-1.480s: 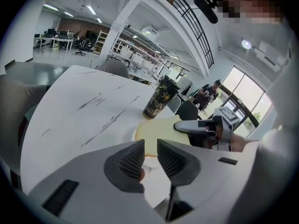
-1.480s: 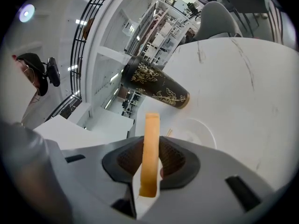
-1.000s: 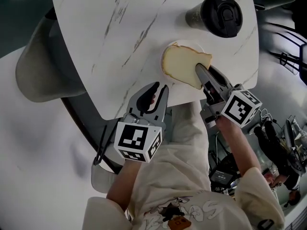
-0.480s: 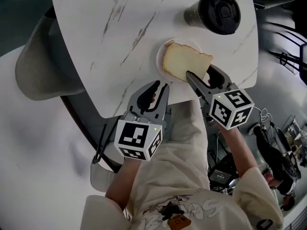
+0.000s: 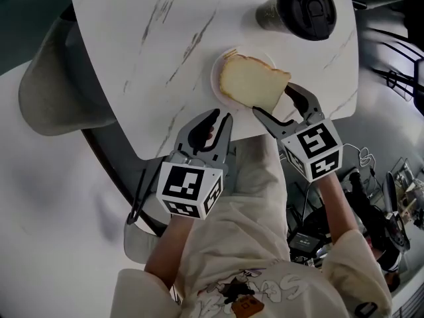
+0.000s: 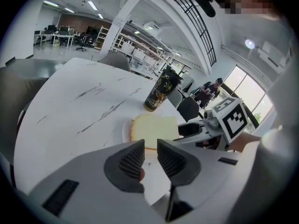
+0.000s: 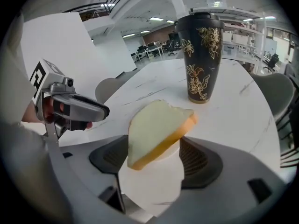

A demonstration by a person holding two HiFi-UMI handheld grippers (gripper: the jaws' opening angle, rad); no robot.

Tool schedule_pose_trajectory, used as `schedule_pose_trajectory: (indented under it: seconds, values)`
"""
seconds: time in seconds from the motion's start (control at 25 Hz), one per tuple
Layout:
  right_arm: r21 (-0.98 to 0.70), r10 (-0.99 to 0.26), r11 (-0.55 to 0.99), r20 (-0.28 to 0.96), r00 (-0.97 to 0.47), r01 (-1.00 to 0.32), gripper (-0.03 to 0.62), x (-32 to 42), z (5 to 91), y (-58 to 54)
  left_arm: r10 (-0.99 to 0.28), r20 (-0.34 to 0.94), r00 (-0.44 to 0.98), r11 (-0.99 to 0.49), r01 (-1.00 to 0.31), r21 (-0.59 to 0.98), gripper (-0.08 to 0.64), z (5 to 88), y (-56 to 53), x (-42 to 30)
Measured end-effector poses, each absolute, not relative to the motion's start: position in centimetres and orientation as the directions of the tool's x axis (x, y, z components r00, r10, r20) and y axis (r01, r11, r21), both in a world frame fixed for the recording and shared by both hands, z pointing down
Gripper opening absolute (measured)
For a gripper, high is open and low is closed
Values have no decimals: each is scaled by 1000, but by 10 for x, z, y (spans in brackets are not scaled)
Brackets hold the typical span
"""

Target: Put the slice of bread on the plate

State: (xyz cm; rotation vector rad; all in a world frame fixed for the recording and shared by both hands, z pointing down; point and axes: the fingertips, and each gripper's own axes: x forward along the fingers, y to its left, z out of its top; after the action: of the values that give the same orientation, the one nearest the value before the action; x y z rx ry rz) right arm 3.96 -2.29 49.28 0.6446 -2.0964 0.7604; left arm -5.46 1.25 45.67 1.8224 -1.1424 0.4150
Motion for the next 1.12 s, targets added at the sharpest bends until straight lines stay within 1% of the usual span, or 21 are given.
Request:
schedule_pose_trajectory:
  seconds: [0.12, 0.2, 0.36, 0.48, 0.6, 0.76, 0.84, 0.92, 1.0, 1.12]
  values:
    - [-321, -173, 675, 807, -565, -665, 327, 40, 492, -23, -516, 681, 520, -154, -838, 524, 94, 466, 14, -52]
    - [-341, -161, 666, 803, -574, -664, 360, 39, 491, -22, -503, 684, 528, -163, -835, 525, 94, 472, 14, -48]
    - [-413, -155, 613, 773, -615, -674, 360, 38, 488, -22, -457, 692, 559, -224, -825, 519, 94, 491, 18, -33]
    - [-478, -154, 567, 739, -656, -671, 360, 36, 484, -23, -430, 654, 623, -265, -779, 568, 94, 496, 19, -17]
    - [-535, -142, 527, 711, -689, -660, 360, 33, 482, -23, -430, 636, 641, -265, -763, 590, 94, 498, 15, -9]
    - [-583, -118, 497, 688, -716, -642, 360, 31, 482, -18, -446, 656, 609, -235, -787, 571, 94, 502, 8, -13]
    - [-579, -82, 521, 698, -712, -627, 360, 31, 483, -13, -458, 657, 599, -227, -793, 565, 94, 503, 5, -17]
    - [-551, -30, 577, 724, -690, -603, 360, 32, 487, -3, -467, 660, 588, -221, -801, 557, 94, 503, 2, -22]
    - [-539, 42, 631, 742, -670, -558, 360, 33, 492, 10, -480, 663, 574, -212, -809, 548, 94, 504, 0, -28]
    - [-594, 172, 650, 723, -669, -474, 360, 32, 493, 29, -501, 656, 565, -199, -813, 548, 94, 502, -6, -36]
